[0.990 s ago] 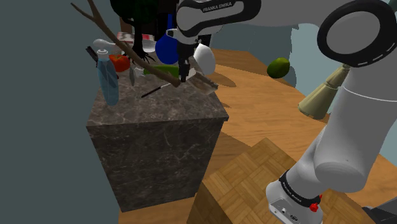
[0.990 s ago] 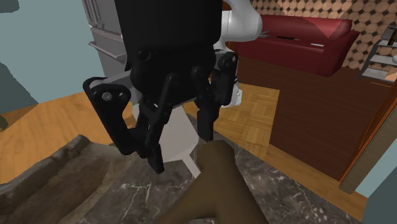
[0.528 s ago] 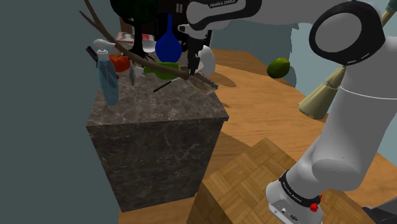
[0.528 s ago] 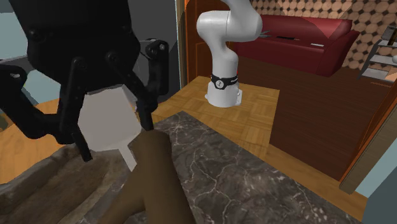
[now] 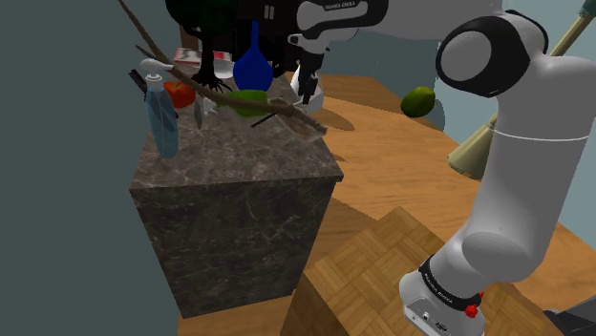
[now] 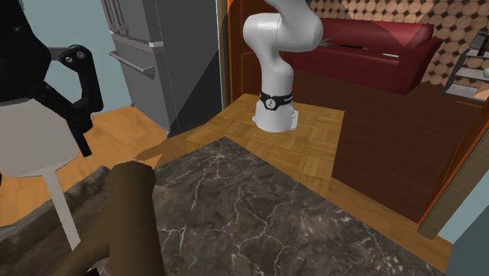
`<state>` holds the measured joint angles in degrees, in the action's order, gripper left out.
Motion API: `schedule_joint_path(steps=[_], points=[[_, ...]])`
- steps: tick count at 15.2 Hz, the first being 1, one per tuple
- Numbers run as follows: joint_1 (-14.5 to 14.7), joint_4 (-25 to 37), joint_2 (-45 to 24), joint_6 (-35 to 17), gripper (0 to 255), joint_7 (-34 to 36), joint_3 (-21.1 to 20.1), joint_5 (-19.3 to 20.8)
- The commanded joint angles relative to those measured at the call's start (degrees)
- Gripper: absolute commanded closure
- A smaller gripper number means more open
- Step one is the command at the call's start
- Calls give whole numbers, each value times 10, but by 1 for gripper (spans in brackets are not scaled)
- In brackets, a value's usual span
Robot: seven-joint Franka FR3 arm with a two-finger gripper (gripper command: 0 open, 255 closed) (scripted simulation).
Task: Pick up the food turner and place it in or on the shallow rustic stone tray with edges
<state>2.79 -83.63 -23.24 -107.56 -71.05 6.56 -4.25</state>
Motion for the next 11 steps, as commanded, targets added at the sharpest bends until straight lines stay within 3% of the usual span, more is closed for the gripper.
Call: schedule_joint_path(steps=[1,4,11], points=[[-19,26,-16,10,255,-25,6,-5],[-54,100,-64,39,255,-65,15,-15],[-53,55,-69,-12,255,-68,14,-16]])
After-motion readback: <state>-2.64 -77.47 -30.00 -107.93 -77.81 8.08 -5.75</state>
